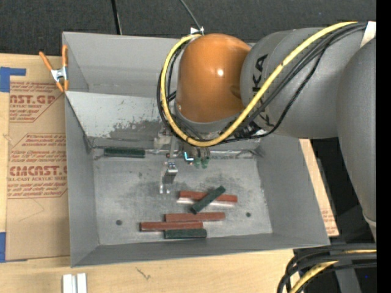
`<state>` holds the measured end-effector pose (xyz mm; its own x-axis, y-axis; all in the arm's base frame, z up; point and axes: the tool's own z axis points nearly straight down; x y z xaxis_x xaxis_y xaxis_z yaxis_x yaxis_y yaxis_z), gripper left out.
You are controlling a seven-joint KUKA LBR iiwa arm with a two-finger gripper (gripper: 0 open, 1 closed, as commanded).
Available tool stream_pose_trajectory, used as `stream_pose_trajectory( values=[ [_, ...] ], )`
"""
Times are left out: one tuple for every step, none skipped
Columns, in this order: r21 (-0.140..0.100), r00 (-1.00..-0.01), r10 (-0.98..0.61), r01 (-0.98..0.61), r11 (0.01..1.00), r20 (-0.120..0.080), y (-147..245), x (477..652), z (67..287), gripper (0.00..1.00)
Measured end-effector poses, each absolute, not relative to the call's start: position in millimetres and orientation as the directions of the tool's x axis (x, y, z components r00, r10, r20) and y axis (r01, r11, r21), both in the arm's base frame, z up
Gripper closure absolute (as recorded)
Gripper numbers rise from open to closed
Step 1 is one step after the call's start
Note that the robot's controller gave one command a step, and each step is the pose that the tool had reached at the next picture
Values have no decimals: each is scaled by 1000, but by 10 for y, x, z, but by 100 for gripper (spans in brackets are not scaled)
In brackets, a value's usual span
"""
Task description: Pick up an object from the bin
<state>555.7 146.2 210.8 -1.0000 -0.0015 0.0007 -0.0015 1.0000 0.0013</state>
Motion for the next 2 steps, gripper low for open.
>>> stream_pose_trajectory(
  values=[
    [2, -1000, -1, -1, 1000, -1, 1458, 5565, 2117, 0],
    [3, -1000, -30, -30, 1000, -9, 1218, 5425, 1709, 0]
  ],
)
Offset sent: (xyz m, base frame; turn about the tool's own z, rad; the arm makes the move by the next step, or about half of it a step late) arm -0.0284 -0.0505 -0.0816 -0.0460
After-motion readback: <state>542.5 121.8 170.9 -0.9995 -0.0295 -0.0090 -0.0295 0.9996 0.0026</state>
